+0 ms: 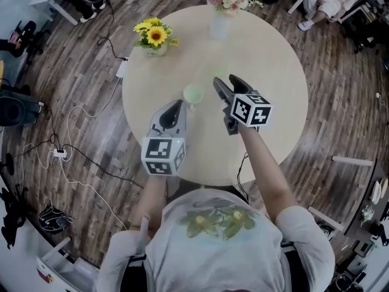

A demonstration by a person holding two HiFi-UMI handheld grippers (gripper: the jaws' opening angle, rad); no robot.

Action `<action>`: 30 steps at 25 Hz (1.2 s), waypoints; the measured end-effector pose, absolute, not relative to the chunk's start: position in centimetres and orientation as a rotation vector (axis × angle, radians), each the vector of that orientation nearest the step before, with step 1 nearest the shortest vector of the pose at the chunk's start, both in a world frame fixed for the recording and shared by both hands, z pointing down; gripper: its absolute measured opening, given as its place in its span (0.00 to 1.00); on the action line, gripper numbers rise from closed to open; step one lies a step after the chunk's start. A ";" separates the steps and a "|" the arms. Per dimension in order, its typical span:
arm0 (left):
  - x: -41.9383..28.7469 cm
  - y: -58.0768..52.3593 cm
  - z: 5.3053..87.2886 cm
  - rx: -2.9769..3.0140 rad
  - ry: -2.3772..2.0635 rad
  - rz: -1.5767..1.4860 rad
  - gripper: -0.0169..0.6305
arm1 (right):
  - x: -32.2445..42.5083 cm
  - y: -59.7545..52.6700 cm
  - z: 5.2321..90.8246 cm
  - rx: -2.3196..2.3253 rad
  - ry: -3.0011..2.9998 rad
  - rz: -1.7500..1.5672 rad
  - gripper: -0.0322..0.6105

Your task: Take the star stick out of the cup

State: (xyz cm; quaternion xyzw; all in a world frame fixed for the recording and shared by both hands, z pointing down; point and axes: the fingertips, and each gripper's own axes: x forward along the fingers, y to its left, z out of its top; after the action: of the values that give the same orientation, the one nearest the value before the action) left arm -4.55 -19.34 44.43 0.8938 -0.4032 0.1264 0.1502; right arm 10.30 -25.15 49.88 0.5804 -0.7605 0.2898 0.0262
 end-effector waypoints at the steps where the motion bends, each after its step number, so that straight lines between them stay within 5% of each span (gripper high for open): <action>1: -4.4 -19.5 44.5 2.563 -1.161 0.365 0.03 | 10.5 -25.4 50.2 1.786 -2.351 0.904 0.44; 27: -3.6 -21.8 46.9 2.482 -1.178 0.395 0.03 | 10.8 -30.2 56.1 1.617 -2.358 1.017 0.44; 30: -3.4 -22.0 46.9 2.481 -1.176 0.393 0.03 | 10.5 -30.2 56.4 1.592 -2.363 1.019 0.37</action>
State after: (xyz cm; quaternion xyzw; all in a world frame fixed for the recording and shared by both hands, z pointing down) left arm -3.41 -22.01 46.93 0.8795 -0.4167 0.1393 0.1829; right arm 10.54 -30.15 56.42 0.5251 -0.7797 0.3361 0.0578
